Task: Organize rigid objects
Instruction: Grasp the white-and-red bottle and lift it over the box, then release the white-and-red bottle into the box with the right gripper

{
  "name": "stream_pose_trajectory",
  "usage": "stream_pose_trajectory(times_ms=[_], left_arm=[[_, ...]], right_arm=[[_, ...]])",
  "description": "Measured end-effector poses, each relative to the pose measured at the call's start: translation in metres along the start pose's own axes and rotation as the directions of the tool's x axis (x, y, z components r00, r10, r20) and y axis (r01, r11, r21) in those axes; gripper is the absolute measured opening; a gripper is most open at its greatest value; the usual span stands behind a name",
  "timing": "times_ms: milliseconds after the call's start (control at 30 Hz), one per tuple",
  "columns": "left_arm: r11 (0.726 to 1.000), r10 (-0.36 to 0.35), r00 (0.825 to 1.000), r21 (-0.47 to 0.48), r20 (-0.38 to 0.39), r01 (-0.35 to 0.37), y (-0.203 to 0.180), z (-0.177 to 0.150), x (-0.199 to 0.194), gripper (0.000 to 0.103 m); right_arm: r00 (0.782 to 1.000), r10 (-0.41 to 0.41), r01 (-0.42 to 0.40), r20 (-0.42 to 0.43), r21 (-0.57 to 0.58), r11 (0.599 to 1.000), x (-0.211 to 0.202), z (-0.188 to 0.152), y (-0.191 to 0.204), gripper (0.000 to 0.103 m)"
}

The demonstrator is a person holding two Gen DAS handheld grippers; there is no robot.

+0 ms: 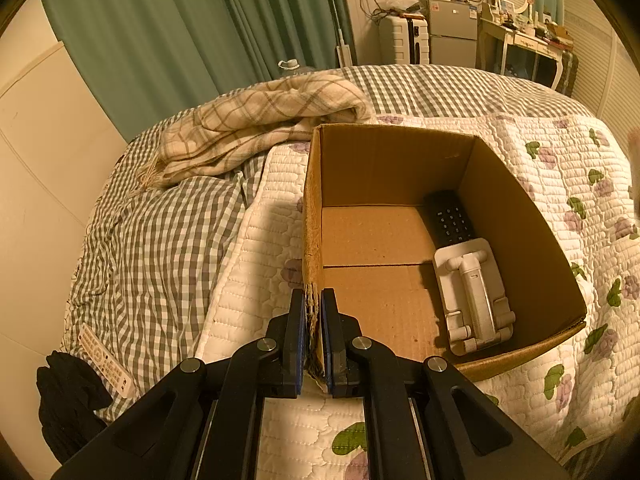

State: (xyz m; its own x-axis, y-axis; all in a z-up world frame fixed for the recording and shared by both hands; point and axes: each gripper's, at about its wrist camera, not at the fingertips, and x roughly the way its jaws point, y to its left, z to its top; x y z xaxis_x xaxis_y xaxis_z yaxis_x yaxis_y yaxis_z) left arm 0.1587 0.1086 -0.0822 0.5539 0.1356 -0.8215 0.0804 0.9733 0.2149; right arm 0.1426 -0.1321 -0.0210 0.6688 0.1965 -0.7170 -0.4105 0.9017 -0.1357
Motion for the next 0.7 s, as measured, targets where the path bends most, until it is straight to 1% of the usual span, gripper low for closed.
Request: stream_pose_trajectory(times_ms=[33,67,133,233,333,433,567,700], left_arm=[[1.000,0.000,1.000,0.001,0.000,0.000,0.000,0.000,0.000,0.007],[1.000,-0.001,1.000,0.000,0.000,0.001,0.000,0.000,0.000,0.007],[1.000,-0.002,1.000,-0.002,0.000,0.002,0.000,0.000,0.000,0.007],[1.000,-0.002,1.000,-0.005,-0.002,0.002,0.002,-0.001,0.001,0.007],[1.000,-0.006,1.000,-0.009,-0.004,0.006,0.002,-0.001,0.002,0.007],[1.000,-0.010,1.000,-0.018,-0.008,0.010,0.003,-0.002,0.004,0.007],[1.000,-0.009,1.000,-0.021,-0.009,0.008,0.003,-0.002,0.004,0.007],[1.000,-0.008,1.000,-0.024,-0.012,0.007,0.003,-0.001,0.005,0.007]], right_arm=[[0.999,0.002,-0.001,0.037,-0.019,1.000,0.000,0.016,0.006,0.079],[0.999,0.007,-0.006,0.054,-0.028,1.000,0.000,0.025,0.011,0.079],[0.995,0.046,-0.042,0.089,-0.050,0.998,0.004,0.047,0.024,0.079],[0.991,0.086,-0.078,0.106,-0.076,0.994,0.020,0.067,0.046,0.079],[0.987,0.127,-0.120,0.097,-0.076,0.990,0.041,0.076,0.065,0.079],[0.983,0.172,-0.169,0.060,-0.060,0.984,0.069,0.076,0.079,0.079],[0.982,0.191,-0.191,-0.002,-0.041,0.981,0.102,0.063,0.087,0.079],[0.978,0.204,-0.205,-0.038,-0.026,0.978,0.118,0.053,0.087,0.079]])
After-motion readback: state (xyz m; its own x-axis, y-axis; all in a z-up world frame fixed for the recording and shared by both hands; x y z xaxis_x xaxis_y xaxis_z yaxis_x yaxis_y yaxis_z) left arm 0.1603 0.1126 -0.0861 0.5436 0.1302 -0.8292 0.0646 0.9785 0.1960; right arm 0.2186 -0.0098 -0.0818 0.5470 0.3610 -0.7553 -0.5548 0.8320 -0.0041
